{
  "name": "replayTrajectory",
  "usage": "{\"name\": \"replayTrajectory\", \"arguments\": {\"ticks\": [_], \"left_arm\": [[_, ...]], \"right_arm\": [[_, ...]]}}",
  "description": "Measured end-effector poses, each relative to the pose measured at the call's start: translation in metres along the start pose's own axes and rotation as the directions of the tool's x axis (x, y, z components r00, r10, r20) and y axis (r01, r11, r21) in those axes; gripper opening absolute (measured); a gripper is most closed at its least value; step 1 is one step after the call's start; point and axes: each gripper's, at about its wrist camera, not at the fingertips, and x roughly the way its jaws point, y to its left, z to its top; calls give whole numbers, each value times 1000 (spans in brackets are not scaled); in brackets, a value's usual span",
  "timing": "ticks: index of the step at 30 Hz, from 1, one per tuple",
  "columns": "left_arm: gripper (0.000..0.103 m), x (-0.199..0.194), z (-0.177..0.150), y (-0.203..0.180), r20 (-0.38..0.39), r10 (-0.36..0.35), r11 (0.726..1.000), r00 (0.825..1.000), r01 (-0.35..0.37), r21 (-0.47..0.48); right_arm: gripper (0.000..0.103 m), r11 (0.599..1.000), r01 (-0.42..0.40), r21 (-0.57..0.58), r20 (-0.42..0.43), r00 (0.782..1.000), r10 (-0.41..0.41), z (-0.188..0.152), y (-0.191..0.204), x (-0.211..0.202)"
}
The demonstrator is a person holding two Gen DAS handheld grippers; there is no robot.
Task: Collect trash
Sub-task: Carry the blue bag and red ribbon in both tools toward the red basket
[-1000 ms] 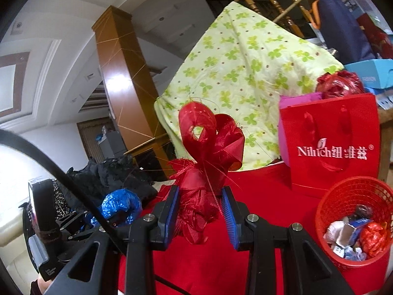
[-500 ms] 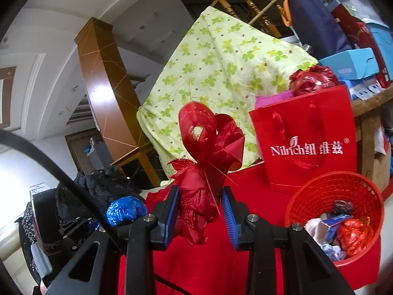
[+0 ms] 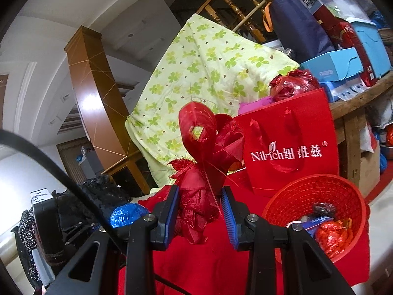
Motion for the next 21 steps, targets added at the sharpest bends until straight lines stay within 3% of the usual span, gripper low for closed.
{"name": "replayTrajectory", "arguments": {"ticks": [21], "left_arm": [[48,0,7,-42,3,-50,995,999,50,86]], "right_arm": [[37,997,53,48,39,998,-55,4,-31,-24]]}}
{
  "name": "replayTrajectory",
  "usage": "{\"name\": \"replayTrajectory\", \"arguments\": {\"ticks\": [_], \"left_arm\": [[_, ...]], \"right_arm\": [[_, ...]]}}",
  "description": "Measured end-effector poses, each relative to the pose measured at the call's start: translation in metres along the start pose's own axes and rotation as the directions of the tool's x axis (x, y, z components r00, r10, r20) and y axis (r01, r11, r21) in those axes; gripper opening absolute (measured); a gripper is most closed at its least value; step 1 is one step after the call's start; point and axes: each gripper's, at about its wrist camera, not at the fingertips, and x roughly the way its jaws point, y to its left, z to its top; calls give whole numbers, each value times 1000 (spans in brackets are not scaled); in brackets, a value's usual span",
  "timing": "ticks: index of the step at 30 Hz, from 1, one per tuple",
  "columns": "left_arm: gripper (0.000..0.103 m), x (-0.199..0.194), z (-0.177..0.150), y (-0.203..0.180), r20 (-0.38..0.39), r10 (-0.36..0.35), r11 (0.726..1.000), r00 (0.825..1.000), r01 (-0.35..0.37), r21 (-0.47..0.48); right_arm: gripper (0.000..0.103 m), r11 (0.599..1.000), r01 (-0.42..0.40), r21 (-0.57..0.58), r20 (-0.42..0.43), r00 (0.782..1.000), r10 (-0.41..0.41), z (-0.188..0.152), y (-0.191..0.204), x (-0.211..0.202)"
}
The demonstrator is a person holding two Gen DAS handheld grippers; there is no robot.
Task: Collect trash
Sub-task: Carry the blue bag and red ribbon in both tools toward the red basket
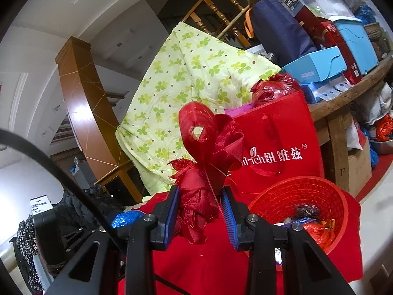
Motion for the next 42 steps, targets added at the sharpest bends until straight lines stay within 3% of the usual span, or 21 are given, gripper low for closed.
{"name": "replayTrajectory", "arguments": {"ticks": [42], "left_arm": [[48,6,11,-76,-16,-92,986,996,93,140]], "right_arm": [[37,992,78,100,35,996,-82,0,-45,-39]]}}
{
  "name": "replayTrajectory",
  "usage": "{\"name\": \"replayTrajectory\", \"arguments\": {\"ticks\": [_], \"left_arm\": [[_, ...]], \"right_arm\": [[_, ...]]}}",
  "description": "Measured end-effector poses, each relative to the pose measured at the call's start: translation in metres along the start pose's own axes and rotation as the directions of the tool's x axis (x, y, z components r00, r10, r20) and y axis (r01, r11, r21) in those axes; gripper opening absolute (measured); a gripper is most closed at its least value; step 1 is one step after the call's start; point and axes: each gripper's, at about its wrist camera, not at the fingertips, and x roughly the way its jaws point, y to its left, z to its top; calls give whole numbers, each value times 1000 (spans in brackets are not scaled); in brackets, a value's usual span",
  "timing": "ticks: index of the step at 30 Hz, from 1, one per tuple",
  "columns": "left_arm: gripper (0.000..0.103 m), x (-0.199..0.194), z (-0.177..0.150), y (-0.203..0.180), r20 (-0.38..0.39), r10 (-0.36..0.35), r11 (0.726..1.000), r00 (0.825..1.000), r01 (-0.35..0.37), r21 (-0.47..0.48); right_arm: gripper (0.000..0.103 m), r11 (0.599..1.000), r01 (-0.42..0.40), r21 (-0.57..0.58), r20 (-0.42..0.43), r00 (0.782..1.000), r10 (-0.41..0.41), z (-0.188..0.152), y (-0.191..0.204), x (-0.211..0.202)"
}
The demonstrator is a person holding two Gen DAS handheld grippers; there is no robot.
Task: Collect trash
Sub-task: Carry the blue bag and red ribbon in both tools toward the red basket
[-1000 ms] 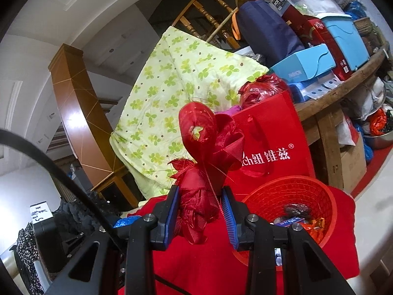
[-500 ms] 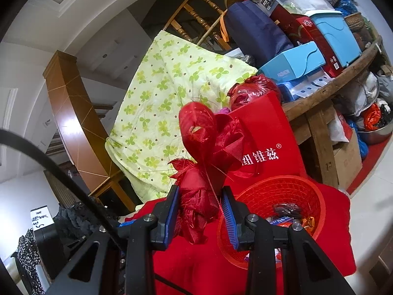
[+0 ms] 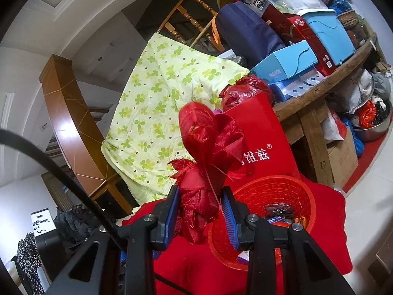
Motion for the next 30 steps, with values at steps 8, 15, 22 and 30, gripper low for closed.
{"name": "replayTrajectory", "arguments": {"ticks": [8,15,22,30], "left_arm": [[48,2,1,-7,-3,-9,1000,1000,9,19],[48,5,1,-12,-13,-25,999,1000,26,28],[48,10,0,-16,-29,-43,998,999,44,33],[48,15,-1,-20,-40,-56,998,998,58,37]], "right_arm": [[37,1000,12,15,6,1000,-12,0,-4,-2],[37,1000,18,24,7,1000,-19,-1,-7,-3],[37,999,30,34,5,1000,-30,-3,-9,-4],[37,998,42,39,2,999,-42,-5,-10,-3]]}}
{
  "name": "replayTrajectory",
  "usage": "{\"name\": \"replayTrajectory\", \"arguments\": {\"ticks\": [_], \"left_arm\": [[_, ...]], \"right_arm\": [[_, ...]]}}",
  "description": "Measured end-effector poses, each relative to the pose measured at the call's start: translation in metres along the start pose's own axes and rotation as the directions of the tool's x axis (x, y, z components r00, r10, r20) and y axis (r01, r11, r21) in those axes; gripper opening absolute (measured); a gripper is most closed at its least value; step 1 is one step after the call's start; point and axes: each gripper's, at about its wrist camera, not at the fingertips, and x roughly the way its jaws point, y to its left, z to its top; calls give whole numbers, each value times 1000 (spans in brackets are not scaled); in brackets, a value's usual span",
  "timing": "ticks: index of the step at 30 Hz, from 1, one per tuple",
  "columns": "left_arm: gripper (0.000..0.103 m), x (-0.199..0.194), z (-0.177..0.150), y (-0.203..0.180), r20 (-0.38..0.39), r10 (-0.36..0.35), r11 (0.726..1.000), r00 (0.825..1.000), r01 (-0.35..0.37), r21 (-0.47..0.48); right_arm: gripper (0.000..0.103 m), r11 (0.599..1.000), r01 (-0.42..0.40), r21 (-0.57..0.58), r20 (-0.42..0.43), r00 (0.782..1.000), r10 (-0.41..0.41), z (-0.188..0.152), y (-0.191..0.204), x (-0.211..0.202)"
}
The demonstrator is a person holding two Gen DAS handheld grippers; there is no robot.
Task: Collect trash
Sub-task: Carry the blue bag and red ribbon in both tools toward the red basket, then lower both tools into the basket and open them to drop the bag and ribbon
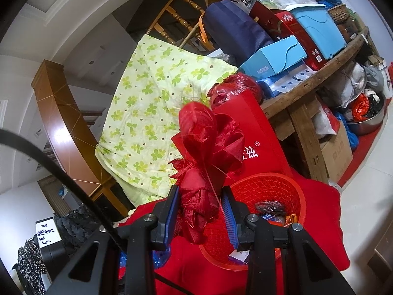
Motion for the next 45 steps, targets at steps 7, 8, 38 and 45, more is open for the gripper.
{"name": "replayTrajectory", "arguments": {"ticks": [7,8,38,45], "left_arm": [[48,7,-2,0,-18,-16,1000,1000,16,-7],[48,9,-2,0,-21,-18,1000,1000,18,-8],[48,58,-7,-4,-103,-60,998,993,57,-26],[48,70,0,-3,-103,-66,998,993,63,-27]], "right_arm": [[37,1000,16,8,-3,1000,-16,-3,0,1],[37,1000,18,10,-5,1000,-18,-4,-1,2],[37,993,94,78,-60,994,-90,-14,-37,29],[37,987,126,95,-50,991,-122,-9,-52,31]]}}
